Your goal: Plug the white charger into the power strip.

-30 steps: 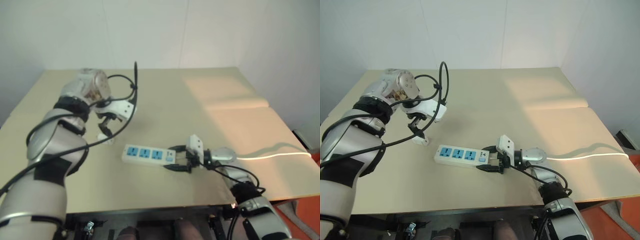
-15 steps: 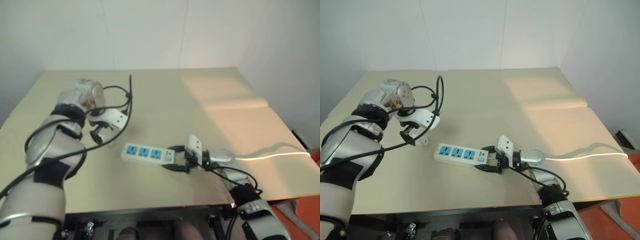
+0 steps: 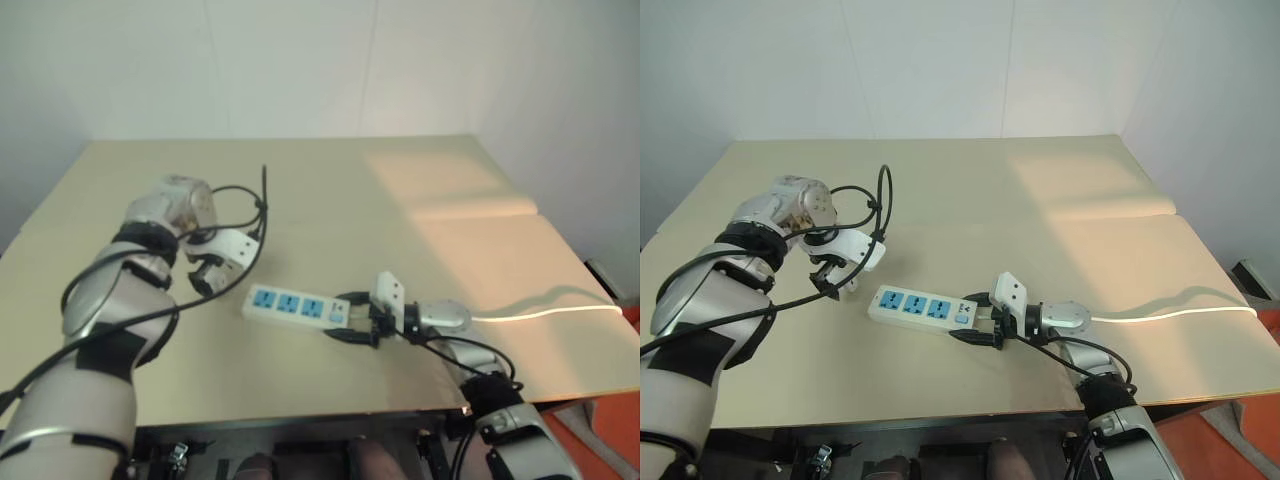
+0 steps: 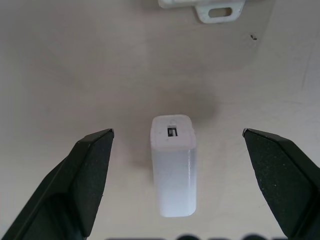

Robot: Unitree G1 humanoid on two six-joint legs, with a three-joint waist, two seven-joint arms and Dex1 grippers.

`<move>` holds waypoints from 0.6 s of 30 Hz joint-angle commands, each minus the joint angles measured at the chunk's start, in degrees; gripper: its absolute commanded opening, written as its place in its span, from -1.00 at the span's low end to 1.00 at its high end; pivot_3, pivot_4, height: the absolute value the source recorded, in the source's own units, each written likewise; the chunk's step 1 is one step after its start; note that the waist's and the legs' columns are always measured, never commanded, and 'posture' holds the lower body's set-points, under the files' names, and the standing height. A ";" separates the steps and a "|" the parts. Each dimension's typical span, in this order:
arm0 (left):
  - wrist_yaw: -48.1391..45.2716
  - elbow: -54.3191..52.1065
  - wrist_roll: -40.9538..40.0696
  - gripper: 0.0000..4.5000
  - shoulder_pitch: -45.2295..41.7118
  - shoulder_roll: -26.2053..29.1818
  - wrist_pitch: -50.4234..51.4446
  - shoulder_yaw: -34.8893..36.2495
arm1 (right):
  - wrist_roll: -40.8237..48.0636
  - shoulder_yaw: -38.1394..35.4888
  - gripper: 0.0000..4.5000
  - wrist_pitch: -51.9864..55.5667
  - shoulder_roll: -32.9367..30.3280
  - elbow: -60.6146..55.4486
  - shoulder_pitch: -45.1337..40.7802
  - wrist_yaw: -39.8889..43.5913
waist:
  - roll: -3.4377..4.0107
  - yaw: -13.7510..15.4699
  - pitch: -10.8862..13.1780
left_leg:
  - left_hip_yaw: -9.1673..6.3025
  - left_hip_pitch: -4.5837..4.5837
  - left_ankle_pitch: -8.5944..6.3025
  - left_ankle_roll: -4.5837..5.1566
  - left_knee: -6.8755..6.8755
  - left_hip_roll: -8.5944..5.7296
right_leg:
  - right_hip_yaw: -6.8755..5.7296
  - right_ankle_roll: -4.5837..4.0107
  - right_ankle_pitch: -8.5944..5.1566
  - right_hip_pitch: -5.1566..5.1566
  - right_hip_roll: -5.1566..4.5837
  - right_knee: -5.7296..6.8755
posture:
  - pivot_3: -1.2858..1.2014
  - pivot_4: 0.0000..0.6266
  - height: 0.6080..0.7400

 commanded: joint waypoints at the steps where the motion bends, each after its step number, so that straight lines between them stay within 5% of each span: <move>1: 0.84 0.07 0.62 1.00 0.10 0.11 -0.87 0.42 | -0.88 1.03 0.52 1.17 -0.58 -0.96 0.89 -0.49 | 0.00 0.03 0.00 | -0.01 0.00 0.00 0.00 0.00 0.00 | 0.00 0.00 0.00 0.00 0.00 0.00 | 0.03 -0.52 1.00; 8: 1.46 0.59 0.84 1.00 0.85 -0.62 -0.83 0.56 | -0.89 1.32 0.52 1.91 -0.92 -1.68 1.36 -0.72 | 0.00 0.11 0.00 | -0.01 -0.01 0.00 0.00 0.00 -0.01 | 0.00 0.00 0.00 0.00 -0.01 0.00 | 0.03 -0.52 1.00; 18: 6.97 2.32 3.40 -0.42 2.39 -1.56 -1.41 -0.23 | -0.92 1.28 0.52 2.74 -1.19 -2.62 1.88 -1.42 | 0.01 0.20 -0.03 | -0.01 0.04 0.00 0.00 0.01 -0.03 | 0.00 0.00 0.00 0.06 -0.03 0.02 | 0.03 -0.52 1.00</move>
